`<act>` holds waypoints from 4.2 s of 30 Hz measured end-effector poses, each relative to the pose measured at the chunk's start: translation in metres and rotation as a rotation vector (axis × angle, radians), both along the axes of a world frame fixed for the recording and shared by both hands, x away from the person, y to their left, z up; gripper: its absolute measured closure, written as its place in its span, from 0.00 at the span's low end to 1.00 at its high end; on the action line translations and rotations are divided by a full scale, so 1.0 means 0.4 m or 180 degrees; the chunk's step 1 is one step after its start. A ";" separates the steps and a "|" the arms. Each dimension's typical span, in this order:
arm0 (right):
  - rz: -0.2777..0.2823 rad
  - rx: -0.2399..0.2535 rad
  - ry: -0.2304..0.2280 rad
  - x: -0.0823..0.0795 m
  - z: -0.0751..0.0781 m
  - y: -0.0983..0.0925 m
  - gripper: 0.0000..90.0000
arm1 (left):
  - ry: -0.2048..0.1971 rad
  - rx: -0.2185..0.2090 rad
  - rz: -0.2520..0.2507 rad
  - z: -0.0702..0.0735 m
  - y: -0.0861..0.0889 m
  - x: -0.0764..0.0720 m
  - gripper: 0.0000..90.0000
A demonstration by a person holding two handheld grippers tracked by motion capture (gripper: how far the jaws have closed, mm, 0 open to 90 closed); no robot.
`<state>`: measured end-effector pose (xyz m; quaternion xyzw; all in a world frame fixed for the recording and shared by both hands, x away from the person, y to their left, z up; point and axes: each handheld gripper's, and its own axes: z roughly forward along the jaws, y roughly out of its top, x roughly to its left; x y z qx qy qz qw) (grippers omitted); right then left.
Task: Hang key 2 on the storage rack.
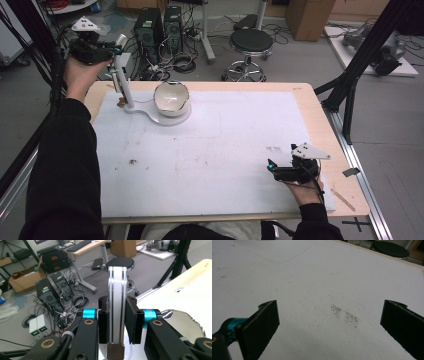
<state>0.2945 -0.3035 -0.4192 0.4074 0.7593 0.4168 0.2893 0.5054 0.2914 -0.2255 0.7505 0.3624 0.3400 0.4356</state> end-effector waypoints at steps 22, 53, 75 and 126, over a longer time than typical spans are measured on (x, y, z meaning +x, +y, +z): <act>0.0036 -0.0011 -0.0019 0.005 0.000 0.001 0.01 | 0.0155 -0.0269 0.0075 0.007 0.002 -0.042 0.21; 0.0061 -0.0005 0.0020 0.009 -0.001 0.002 0.01 | 0.0299 -0.0495 -0.0048 -0.082 0.054 -0.151 0.03; 0.0051 -0.0011 0.0031 0.008 -0.002 0.001 0.01 | 0.0357 -0.0531 -0.0044 -0.188 0.041 -0.224 0.03; 0.0035 -0.0061 0.0061 -0.004 -0.007 0.001 0.01 | 0.0153 -0.0757 -0.0061 -0.518 0.091 -0.557 0.03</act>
